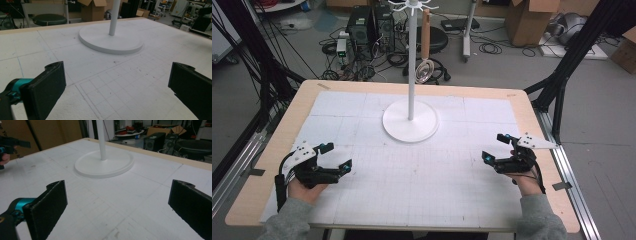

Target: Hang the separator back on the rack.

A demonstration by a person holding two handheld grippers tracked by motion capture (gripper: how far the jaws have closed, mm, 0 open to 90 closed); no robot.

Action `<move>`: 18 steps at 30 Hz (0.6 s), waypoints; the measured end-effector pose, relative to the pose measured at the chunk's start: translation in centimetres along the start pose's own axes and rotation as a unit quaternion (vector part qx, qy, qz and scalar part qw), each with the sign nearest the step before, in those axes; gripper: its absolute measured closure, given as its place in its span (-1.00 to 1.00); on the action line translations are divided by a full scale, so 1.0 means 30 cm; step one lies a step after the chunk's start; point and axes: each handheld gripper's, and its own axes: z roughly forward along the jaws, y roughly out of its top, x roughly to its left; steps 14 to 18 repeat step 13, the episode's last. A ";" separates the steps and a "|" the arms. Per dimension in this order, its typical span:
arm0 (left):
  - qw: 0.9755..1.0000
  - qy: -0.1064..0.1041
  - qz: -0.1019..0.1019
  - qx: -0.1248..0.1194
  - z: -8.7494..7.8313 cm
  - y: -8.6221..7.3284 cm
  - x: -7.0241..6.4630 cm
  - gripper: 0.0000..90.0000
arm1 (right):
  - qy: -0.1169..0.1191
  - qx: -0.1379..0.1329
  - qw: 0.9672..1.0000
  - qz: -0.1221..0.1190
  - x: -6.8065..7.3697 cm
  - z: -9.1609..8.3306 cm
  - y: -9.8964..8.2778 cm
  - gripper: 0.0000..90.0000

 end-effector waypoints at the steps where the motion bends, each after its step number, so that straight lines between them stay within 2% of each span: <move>1: 1.000 0.000 -0.001 0.000 0.001 0.000 -0.001 -0.96 | -0.003 -0.002 1.000 0.004 -0.005 -0.010 -0.007 -0.97; 8: 1.000 0.003 0.003 0.000 0.004 -0.001 0.002 -0.96 | -0.022 -0.024 0.999 0.016 -0.031 -0.058 -0.023 -0.97; 18: 1.000 0.007 -0.001 -0.005 0.009 -0.001 0.005 -0.96 | -0.019 -0.015 1.000 0.016 -0.031 -0.047 -0.029 -0.97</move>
